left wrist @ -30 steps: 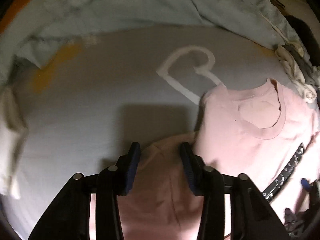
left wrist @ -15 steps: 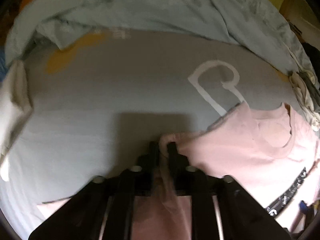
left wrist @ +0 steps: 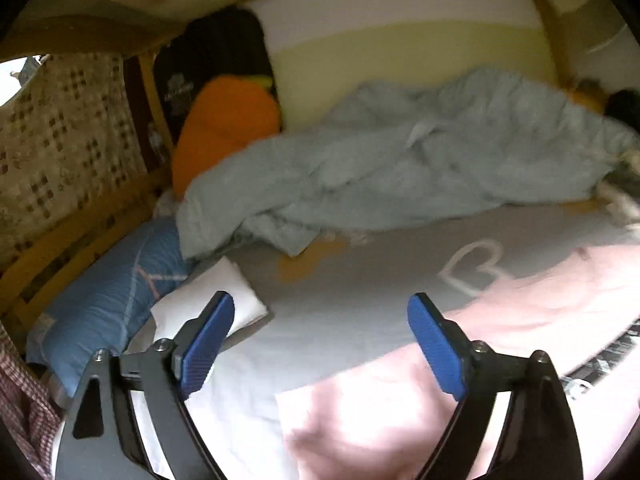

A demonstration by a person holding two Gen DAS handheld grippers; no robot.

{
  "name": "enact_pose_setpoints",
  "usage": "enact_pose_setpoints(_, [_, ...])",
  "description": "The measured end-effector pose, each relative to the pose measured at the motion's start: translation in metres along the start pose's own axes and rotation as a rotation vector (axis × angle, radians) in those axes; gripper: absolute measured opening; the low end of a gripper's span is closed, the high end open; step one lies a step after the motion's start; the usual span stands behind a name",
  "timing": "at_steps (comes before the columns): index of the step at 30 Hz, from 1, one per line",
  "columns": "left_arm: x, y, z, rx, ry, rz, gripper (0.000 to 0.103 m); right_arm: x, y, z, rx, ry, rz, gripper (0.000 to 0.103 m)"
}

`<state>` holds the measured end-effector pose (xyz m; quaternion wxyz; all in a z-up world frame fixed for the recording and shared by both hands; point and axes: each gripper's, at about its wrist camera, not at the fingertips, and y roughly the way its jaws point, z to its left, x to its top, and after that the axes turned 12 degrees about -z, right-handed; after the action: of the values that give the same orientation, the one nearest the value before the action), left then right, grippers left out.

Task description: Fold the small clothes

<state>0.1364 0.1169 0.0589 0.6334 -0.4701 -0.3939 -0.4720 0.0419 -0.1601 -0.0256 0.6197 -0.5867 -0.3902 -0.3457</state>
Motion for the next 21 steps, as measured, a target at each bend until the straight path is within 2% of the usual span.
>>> enact_pose_setpoints(1, [-0.002,-0.009,0.001,-0.016,-0.008,-0.001,0.088,0.003,-0.003,-0.001,-0.017,-0.006,-0.02,0.086])
enact_pose_setpoints(4, [-0.011,-0.025,0.005,0.001,-0.049,0.007,0.091,0.01,-0.007,-0.005,-0.065,-0.026,-0.052,0.086])
enact_pose_setpoints(7, [-0.021,-0.043,0.008,0.043,-0.115,-0.004,0.099,0.012,-0.005,-0.009,-0.092,-0.009,-0.042,0.089])
enact_pose_setpoints(10, [-0.036,-0.063,0.003,0.053,-0.136,-0.043,0.102,0.014,0.002,-0.008,-0.106,0.0,0.011,0.089])
enact_pose_setpoints(12, [-0.047,-0.069,-0.005,0.075,-0.109,-0.067,0.102,0.018,0.012,0.001,-0.147,-0.03,0.114,0.089])
enact_pose_setpoints(14, [-0.053,-0.069,-0.007,0.126,-0.088,-0.077,0.102,0.023,0.019,0.01,-0.177,-0.072,0.185,0.089])
enact_pose_setpoints(16, [-0.056,-0.065,-0.002,0.219,-0.097,-0.069,0.102,0.033,0.011,0.023,-0.192,-0.121,0.167,0.089])
enact_pose_setpoints(18, [-0.059,-0.065,0.012,0.203,-0.177,-0.06,0.102,0.048,0.003,0.036,-0.166,-0.134,0.161,0.089])
enact_pose_setpoints(21, [-0.068,-0.056,0.035,0.197,-0.308,0.029,0.102,0.074,-0.008,0.049,-0.069,-0.062,0.199,0.089])
